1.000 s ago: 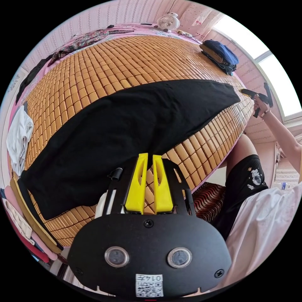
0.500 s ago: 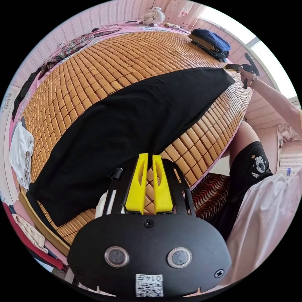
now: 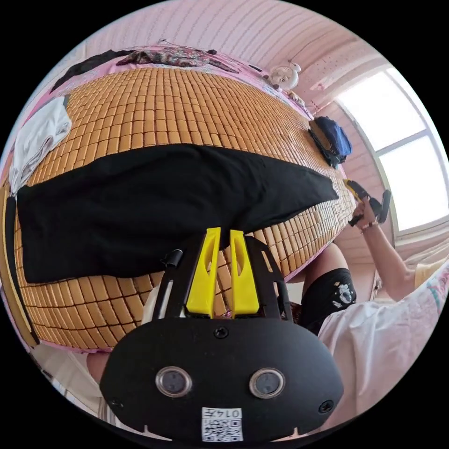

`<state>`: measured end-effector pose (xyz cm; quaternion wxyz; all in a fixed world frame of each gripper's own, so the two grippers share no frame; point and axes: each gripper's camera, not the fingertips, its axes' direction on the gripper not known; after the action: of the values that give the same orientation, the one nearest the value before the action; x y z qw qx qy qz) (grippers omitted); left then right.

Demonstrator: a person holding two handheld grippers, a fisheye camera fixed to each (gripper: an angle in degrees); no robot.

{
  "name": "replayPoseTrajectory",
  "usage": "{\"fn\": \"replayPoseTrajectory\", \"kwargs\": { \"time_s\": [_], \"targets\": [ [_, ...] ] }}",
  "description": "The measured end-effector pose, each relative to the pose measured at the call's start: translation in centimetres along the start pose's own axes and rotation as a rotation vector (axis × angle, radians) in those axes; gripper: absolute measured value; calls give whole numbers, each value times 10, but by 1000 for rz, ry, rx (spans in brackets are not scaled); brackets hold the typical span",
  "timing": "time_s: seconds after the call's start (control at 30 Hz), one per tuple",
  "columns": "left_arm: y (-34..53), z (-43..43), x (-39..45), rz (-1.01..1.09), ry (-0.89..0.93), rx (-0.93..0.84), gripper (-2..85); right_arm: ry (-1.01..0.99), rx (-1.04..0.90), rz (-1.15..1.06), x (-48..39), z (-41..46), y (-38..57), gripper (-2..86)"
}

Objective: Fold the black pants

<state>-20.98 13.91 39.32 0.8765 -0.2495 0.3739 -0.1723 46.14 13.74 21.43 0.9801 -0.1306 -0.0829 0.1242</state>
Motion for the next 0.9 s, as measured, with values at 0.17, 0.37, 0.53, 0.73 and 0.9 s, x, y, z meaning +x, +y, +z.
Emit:
{"fn": "replayPoseTrajectory", "kwargs": {
  "time_s": [0.17, 0.37, 0.53, 0.73, 0.9],
  "targets": [
    [49, -77, -90, -290, 4, 274, 52, -232, -281, -230, -105, 68, 35, 7],
    [95, -141, -153, -153, -113, 375, 98, -544, -498, -803, -325, 140, 27, 26],
    [108, -163, -188, -54, -197, 402, 140, -668, -618, -1142, -501, 198, 41, 74],
    [100, -171, -224, 26, -172, 401, 169, -511, -756, -1339, -635, 290, 85, 128],
    [90, -173, -245, 96, -167, 383, 182, -610, -1054, -1423, -678, 333, 88, 15]
  ]
}}
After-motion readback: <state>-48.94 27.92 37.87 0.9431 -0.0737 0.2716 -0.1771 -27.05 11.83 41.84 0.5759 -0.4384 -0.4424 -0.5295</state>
